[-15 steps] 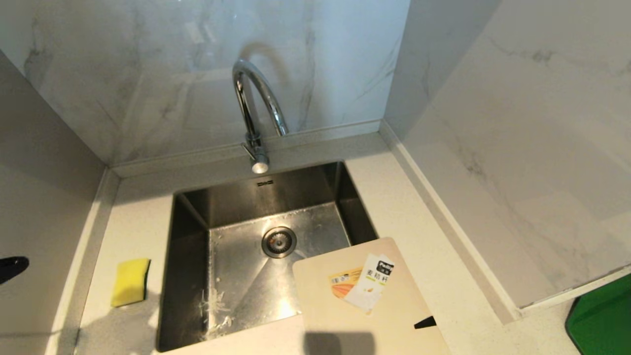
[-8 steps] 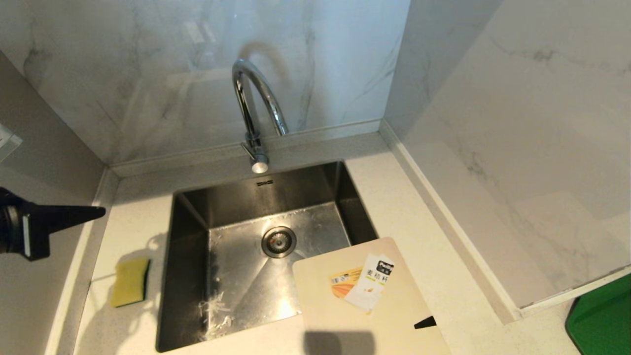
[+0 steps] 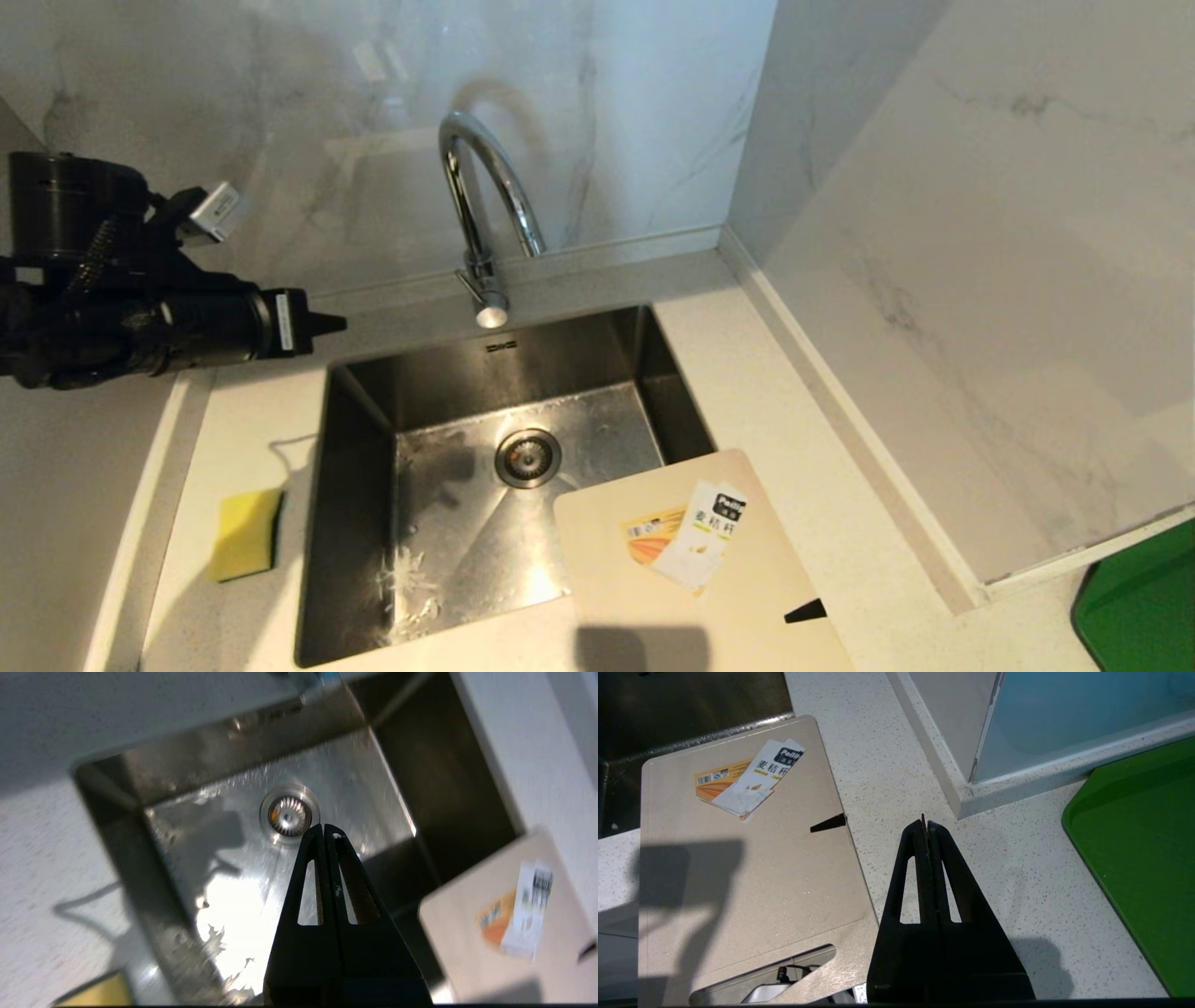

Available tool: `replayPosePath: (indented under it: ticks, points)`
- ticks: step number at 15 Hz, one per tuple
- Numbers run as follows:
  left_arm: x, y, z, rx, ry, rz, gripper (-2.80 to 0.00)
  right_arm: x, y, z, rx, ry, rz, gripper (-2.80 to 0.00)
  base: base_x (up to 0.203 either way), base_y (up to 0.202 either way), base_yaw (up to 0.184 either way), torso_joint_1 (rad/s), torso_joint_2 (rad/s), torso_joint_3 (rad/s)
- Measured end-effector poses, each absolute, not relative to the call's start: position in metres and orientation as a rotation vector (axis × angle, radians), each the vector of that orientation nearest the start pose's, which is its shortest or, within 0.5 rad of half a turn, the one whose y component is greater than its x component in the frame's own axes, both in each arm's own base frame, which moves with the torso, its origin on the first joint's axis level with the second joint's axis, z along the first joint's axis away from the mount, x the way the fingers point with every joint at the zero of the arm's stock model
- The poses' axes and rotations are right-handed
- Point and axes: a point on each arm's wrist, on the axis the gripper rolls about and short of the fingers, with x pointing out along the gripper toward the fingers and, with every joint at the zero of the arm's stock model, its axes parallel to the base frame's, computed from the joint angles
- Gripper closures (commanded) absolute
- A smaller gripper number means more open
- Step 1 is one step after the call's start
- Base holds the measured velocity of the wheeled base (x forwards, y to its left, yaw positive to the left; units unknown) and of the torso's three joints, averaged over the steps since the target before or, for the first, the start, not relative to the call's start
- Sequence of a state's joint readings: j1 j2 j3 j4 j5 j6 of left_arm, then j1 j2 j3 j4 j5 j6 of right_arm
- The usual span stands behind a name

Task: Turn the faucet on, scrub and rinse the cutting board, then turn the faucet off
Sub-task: Turn on the tap

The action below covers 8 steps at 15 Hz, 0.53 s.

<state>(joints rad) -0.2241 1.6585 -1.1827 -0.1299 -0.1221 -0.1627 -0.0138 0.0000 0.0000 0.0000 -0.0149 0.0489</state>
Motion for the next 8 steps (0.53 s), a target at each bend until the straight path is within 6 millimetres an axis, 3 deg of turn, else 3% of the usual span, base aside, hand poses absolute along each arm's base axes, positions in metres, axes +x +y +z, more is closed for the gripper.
replayPosePath:
  ticks: [5, 8]
  points:
    - [0.355, -0.089, 0.248, -0.299, 0.356, -0.278, 0.00, -0.023, 0.000, 0.075, 0.049, -0.001, -0.029, 0.00, 0.000, 0.000, 0.000, 0.000, 0.00, 0.000]
    - [0.376, -0.093, 0.241, -0.324, 0.337, -0.256, 0.00, -0.023, 0.000, 0.075, 0.049, -0.001, -0.029, 0.00, 0.000, 0.000, 0.000, 0.000, 0.00, 0.000]
